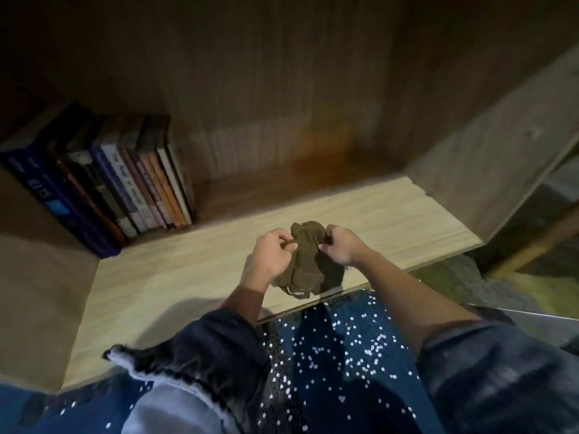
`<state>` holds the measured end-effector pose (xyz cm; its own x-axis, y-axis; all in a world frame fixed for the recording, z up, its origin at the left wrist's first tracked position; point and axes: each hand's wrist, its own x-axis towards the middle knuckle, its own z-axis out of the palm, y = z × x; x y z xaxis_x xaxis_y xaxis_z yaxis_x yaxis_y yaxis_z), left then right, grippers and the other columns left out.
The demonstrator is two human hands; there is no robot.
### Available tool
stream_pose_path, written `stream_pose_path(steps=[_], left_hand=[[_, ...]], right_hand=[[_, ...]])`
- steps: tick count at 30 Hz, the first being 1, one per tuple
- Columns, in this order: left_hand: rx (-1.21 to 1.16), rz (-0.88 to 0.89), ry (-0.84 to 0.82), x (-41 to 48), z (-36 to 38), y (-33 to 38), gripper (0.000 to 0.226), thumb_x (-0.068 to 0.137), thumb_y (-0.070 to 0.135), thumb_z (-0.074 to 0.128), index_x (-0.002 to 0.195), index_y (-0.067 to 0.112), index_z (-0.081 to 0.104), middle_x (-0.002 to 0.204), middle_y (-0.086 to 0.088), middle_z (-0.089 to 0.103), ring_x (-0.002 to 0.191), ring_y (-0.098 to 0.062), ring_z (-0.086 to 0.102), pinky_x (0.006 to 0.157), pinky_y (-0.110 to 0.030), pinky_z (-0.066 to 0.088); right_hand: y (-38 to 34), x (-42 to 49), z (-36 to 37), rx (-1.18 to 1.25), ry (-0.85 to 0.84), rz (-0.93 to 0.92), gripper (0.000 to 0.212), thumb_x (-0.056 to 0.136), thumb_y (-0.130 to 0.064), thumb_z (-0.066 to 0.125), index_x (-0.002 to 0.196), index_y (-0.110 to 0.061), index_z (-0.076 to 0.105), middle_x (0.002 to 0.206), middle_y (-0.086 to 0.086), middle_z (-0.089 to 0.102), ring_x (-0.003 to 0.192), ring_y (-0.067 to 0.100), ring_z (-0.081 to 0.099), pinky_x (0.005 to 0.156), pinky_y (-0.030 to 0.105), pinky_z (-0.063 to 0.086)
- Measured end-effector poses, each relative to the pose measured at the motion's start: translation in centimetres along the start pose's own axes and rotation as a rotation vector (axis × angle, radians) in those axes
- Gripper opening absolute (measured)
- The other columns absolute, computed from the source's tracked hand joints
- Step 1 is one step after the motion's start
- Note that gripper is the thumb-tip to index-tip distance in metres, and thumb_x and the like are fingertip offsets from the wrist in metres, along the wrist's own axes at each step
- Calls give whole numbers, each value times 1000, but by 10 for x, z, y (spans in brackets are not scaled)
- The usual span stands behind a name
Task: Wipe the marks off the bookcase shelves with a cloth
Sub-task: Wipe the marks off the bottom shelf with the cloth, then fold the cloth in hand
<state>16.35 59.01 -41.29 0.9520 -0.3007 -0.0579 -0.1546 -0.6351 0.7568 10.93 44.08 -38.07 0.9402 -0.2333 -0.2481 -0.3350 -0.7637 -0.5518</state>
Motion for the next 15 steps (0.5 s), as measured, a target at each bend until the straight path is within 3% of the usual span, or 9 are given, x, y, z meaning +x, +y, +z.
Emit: stream_pose_path(steps=[3,6,9,13,15], left_hand=[[38,67,-54,8,4,29,10,86,18,65,82,24,58,92,0,63,90,-18,58,80,-25,43],[124,102,-145,3,0,60,7,86,16,64,85,20,58,91,-1,61,87,-15,55,75,-20,38],[196,80,-240,-14,-8,99,7,86,19,64,85,19,57,86,-2,59,83,-16,54,72,-21,39],[157,-20,-294,-48,-20,161,19,81,16,67,70,22,53,66,6,53,71,-18,53,64,-21,38],[124,-116,-277,-63,-27,189,23,80,15,68,65,22,52,66,7,54,71,-19,54,66,-23,41]], right_hand=[[14,3,-23,10,-6,51,23,93,-17,51,109,-1,53,116,21,57,108,35,52,78,31,39],[16,-2,-56,-63,-112,125,18,90,-19,56,96,-2,57,99,17,53,97,30,52,72,28,36],[12,-18,-94,-103,-170,183,33,87,-22,62,108,3,60,103,17,59,99,30,56,71,27,36],[5,-63,-146,-37,-147,246,28,84,-16,61,107,1,59,111,19,61,103,32,57,74,30,40],[-1,-87,-167,-3,-119,270,25,84,-13,57,106,0,59,110,19,62,102,33,57,77,32,44]])
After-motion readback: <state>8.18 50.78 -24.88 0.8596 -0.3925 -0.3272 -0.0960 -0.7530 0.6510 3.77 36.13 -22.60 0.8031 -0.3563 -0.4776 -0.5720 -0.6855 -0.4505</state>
